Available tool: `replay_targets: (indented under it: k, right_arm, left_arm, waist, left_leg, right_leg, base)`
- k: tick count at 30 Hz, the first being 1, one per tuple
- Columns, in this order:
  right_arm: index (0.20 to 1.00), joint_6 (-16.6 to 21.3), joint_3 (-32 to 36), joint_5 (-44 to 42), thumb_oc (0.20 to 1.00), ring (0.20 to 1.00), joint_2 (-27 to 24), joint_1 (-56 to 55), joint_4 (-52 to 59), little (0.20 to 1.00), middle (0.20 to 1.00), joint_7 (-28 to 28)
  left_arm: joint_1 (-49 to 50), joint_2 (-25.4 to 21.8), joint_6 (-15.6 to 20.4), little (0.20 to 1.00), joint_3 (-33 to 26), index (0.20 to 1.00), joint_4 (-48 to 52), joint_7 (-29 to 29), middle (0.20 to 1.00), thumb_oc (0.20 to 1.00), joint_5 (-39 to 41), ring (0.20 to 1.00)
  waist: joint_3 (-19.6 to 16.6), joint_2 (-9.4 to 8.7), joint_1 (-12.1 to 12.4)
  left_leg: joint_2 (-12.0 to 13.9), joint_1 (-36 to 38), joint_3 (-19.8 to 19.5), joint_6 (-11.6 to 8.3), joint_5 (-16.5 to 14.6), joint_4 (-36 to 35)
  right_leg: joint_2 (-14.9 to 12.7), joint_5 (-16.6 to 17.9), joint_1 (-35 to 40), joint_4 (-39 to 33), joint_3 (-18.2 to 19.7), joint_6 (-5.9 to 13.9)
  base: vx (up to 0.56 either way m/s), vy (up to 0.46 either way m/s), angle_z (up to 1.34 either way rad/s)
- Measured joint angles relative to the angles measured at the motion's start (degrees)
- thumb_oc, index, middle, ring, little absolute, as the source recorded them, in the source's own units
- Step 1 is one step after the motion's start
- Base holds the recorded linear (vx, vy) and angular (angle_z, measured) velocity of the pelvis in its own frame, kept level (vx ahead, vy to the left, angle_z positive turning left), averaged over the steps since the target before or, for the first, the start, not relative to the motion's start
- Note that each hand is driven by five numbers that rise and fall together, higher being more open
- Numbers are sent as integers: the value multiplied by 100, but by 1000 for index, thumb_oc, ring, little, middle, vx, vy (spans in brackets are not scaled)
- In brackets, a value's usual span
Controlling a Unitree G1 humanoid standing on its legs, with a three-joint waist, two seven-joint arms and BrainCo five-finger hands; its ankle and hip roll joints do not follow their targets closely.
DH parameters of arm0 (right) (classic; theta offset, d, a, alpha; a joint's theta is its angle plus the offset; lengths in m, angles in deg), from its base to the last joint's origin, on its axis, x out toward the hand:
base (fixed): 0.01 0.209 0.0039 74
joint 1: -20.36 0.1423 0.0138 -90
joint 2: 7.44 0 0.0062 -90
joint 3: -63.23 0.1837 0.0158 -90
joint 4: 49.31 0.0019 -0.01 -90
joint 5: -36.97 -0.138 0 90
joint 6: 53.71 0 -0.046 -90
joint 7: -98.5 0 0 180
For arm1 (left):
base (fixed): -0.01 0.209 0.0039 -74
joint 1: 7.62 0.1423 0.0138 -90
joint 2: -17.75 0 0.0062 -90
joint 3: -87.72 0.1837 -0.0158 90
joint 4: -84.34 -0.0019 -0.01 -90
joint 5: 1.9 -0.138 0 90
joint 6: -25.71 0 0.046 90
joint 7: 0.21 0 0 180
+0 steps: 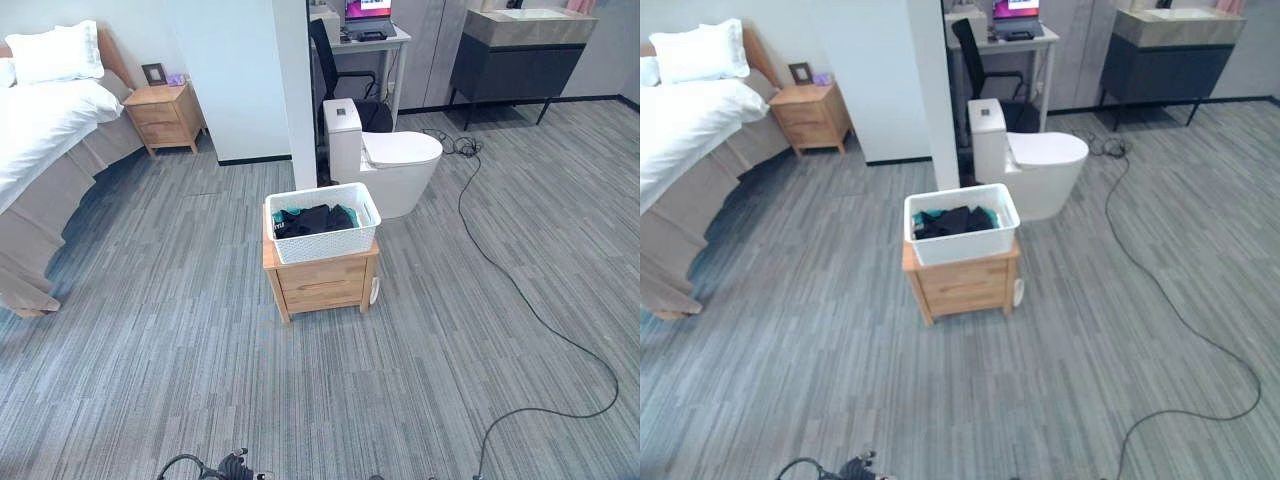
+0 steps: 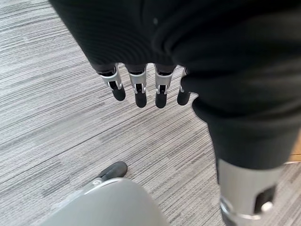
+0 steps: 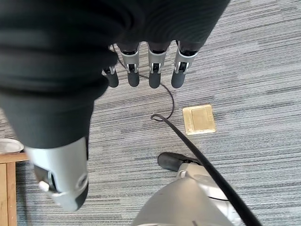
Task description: Grab the laundry basket,head to the washer,open it,put in the laundry and shut it.
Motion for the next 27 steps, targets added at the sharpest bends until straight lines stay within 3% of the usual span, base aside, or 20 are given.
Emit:
replay_targets:
  k: [10, 27]
  right_arm:
    - [1000, -14, -86, 320, 1000, 1000, -1, -2, -157, 1000, 1000, 131]
    - [1000, -7, -126, 743, 1000, 1000, -43, -11, -92, 1000, 1000, 442]
  left_arm:
    - [33, 36, -1, 1000, 6, 1000, 36, -13, 1000, 1000, -4, 1000]
    - [18, 88, -3, 1000, 29, 1000, 138, -175, 1000, 1000, -7, 1000]
  waist:
    - [6, -6, 2]
    - [126, 34, -10]
  left_leg:
    - [-17, 98, 3, -32, 22, -118]
    - [-8, 179, 19, -37, 21, -137]
  right_leg:
    - [35, 231, 259, -423, 10, 3]
    - [45, 216, 313, -444, 32, 9]
  base:
    - [2, 0, 0]
    - [0, 0, 0]
